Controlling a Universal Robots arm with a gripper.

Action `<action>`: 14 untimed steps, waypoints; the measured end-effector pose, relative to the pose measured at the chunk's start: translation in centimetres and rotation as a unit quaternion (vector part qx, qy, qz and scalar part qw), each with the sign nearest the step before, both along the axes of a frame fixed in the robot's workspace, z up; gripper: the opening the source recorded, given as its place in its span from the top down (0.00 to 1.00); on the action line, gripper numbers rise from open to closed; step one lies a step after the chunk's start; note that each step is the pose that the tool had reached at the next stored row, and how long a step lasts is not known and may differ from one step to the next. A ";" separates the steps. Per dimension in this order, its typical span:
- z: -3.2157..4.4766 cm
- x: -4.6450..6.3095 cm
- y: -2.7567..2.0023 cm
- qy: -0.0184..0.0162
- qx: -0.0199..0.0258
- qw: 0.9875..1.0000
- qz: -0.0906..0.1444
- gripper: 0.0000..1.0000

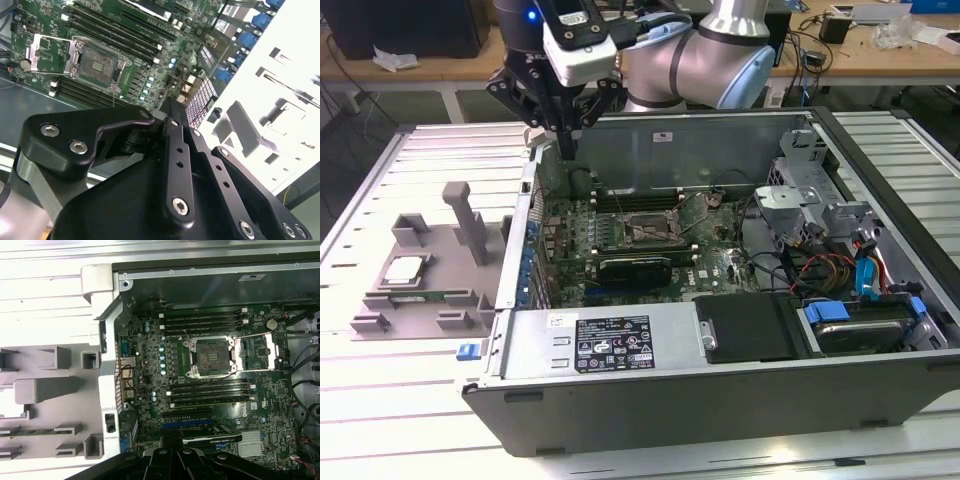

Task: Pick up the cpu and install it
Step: 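Reach for the cpu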

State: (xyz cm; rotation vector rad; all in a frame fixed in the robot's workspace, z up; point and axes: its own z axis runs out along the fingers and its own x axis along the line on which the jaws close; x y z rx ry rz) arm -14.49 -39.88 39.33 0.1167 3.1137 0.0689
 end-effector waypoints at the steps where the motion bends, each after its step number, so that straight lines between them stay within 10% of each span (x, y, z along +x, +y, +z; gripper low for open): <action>1: 0.00 -0.1 0.00 0.000 0.000 1.000 0.000 0.89; 14: 0.00 -2.2 0.00 0.000 0.000 1.000 0.000 0.89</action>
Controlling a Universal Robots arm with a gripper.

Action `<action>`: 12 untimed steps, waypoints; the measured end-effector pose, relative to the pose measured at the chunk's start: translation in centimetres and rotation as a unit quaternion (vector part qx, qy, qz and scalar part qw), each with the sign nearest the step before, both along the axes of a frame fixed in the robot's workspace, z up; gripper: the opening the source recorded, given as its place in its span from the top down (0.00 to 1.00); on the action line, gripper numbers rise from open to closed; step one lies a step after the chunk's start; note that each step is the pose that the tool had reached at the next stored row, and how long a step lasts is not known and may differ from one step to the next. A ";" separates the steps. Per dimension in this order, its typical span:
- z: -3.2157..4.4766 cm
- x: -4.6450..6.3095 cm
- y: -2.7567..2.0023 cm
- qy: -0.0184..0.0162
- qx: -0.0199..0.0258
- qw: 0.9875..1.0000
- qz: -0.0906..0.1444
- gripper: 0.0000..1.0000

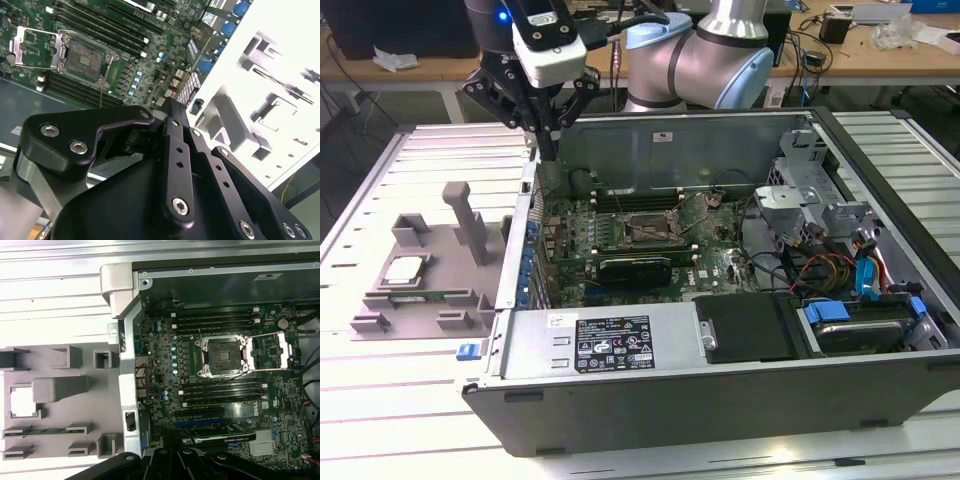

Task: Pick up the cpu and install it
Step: 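Reach for the cpu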

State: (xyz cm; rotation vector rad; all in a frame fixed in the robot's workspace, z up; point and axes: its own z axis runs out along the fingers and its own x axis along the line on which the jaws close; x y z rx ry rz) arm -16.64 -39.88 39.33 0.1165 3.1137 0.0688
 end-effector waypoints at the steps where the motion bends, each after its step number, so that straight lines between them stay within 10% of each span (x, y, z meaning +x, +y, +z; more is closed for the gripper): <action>1: 0.00 -0.2 0.00 0.000 0.000 1.000 0.000 0.89; 12: 0.00 -2.3 0.00 0.000 0.000 1.000 0.000 0.89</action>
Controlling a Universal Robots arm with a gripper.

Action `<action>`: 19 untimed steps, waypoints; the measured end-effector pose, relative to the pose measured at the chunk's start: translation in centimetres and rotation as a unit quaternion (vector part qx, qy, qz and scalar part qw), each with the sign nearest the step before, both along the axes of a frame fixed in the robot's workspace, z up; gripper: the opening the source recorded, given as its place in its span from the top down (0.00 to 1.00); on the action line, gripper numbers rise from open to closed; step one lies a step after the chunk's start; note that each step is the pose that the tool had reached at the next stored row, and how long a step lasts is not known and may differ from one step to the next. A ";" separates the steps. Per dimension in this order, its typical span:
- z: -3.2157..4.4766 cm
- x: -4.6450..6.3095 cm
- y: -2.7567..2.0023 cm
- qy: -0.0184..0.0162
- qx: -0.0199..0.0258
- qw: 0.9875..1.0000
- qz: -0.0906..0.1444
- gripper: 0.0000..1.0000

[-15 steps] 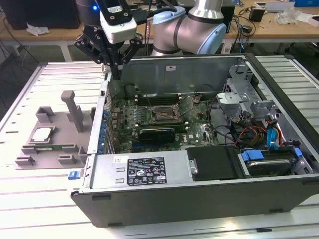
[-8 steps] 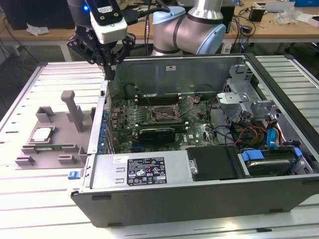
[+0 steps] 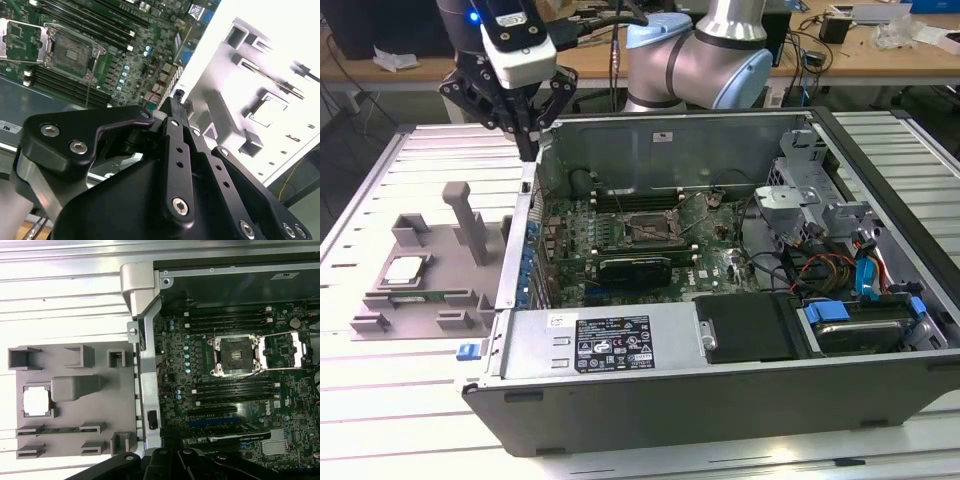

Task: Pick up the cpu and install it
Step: 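Reach for the cpu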

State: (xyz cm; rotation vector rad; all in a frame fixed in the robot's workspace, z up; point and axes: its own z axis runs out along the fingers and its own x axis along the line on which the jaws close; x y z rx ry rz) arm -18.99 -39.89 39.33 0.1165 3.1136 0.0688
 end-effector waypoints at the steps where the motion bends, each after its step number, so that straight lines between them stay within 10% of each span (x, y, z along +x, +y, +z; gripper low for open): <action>1: 0.00 -0.3 0.00 0.000 0.000 1.000 0.000 0.89; 19: 0.00 -3.5 0.00 0.000 0.000 1.000 0.000 0.89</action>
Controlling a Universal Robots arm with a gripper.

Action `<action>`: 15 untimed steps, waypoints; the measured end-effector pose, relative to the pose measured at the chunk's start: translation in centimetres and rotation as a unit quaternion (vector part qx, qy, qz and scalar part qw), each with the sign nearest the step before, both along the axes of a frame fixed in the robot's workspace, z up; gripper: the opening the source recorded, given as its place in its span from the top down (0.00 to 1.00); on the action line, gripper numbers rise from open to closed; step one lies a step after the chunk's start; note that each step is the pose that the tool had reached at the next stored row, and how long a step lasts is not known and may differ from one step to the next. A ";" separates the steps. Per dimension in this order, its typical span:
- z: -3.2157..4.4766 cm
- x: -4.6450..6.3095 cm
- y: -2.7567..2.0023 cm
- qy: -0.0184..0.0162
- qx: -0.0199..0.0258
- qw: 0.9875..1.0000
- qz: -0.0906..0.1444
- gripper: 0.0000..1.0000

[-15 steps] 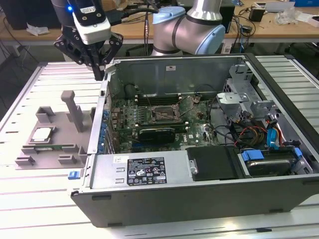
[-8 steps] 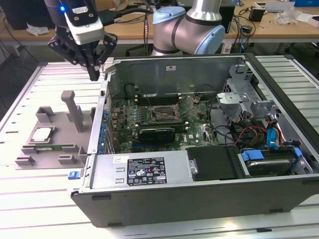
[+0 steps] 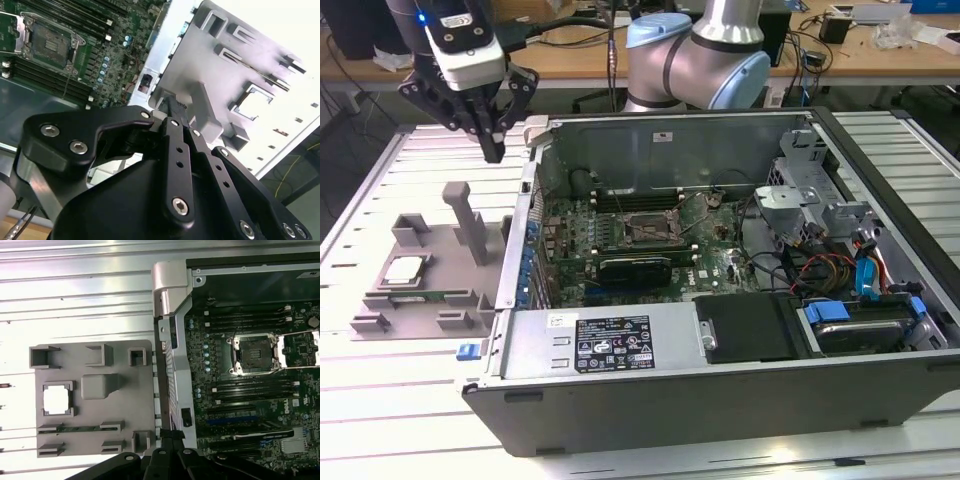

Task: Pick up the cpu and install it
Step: 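Reach for the cpu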

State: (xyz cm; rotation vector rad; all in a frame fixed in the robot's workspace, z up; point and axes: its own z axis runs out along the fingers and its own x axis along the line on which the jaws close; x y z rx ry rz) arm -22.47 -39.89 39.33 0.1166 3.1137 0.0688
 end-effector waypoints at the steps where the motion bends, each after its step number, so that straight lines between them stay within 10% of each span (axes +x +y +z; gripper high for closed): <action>1: 0.00 -0.2 0.00 0.000 0.000 1.000 0.000 0.89; 15: -0.01 -4.3 0.00 0.000 0.000 1.000 0.000 0.89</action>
